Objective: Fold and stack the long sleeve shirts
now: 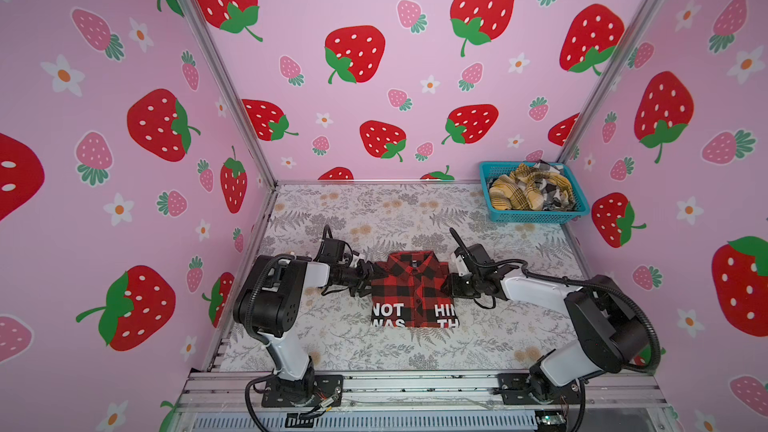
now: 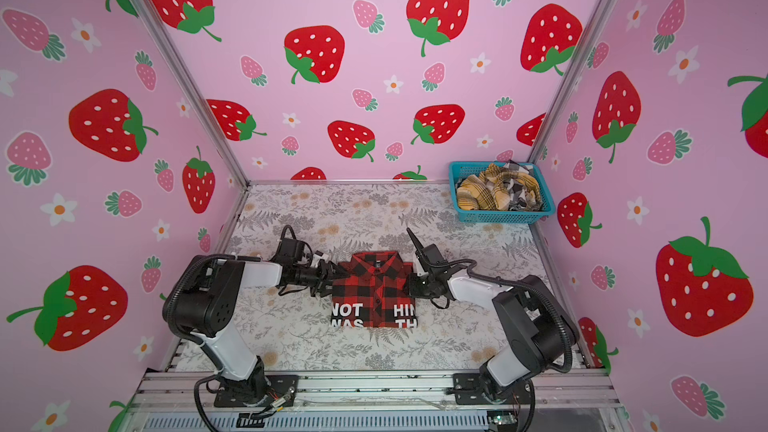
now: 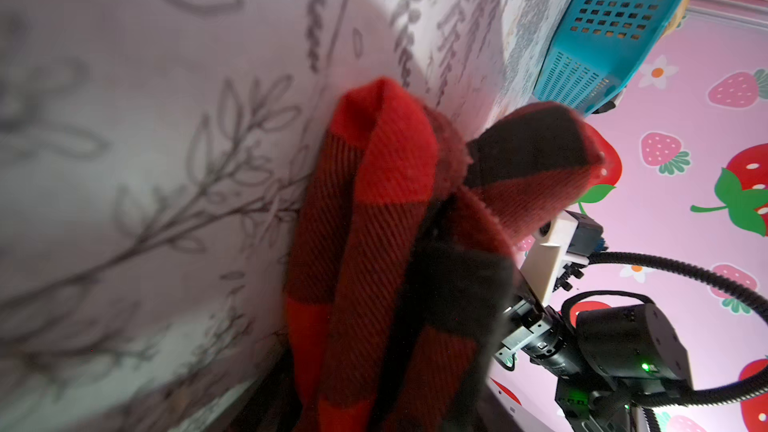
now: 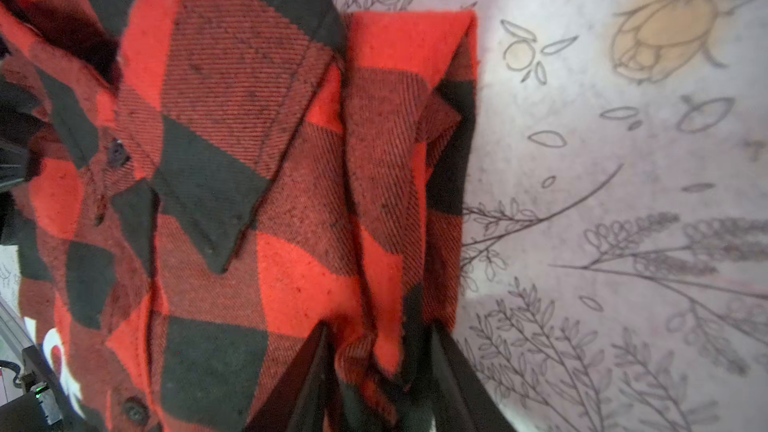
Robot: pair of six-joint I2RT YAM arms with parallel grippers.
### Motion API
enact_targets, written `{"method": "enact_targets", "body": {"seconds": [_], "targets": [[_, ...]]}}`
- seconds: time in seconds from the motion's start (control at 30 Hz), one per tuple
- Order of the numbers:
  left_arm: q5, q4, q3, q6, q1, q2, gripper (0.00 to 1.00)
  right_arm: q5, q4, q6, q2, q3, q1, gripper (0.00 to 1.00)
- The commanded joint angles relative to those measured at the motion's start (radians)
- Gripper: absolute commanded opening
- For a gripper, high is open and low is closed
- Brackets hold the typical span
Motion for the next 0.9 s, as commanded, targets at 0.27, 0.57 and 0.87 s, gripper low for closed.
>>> {"method": "enact_targets", "body": {"seconds": [0.27, 0.57, 0.87], "targets": [[-0.243, -0.011, -0.024, -0.053, -0.065, 0.097, 0.34, 0.0, -0.019, 0.007, 0.036, -0.01, -0.004, 0.42], [-0.232, 0.028, -0.01, -0.064, -0.087, 0.07, 0.22, 0.024, -0.04, 0.012, -0.005, -0.004, -0.006, 0.41], [-0.264, -0.076, 0.026, -0.003, -0.094, 0.012, 0.16, 0.056, -0.098, 0.018, -0.122, 0.031, 0.011, 0.42]]}}
